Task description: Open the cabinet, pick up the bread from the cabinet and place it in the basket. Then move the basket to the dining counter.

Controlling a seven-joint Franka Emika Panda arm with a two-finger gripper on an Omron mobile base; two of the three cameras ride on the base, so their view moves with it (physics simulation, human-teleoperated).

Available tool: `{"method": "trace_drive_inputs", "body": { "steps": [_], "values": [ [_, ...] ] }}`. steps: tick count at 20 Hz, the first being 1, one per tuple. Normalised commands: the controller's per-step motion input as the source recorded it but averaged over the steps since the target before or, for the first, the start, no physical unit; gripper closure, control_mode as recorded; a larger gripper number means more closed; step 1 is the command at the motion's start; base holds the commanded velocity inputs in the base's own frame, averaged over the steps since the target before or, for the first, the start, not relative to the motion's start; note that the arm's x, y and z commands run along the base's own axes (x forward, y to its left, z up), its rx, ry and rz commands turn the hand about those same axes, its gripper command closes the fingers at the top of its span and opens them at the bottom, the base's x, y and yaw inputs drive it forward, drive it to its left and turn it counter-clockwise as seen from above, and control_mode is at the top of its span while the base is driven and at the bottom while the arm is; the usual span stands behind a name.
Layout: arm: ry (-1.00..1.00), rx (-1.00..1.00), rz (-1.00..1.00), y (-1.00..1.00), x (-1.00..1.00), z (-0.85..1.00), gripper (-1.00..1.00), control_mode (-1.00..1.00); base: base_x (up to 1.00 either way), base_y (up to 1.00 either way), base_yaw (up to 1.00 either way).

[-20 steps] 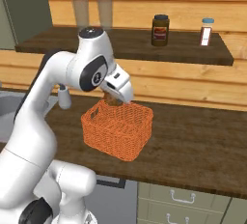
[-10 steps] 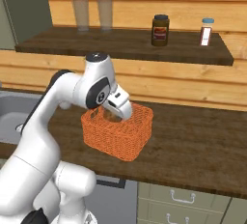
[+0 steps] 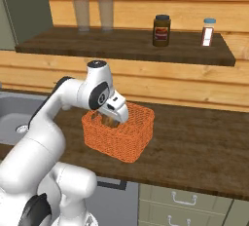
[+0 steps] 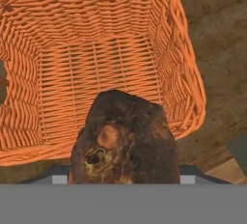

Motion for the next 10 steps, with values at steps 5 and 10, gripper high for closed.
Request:
{"method": "trace_drive_inputs", "body": {
  "steps": [5, 10],
  "values": [
    [0.03, 0.03, 0.08, 0.0, 0.7, -0.23, 1.0, -1.0, 0.0, 0.0, 0.0],
    [0.06, 0.01, 0.1, 0.0, 0.28, -0.51, 1.0, -1.0, 0.0, 0.0, 0.0]
  ]
}}
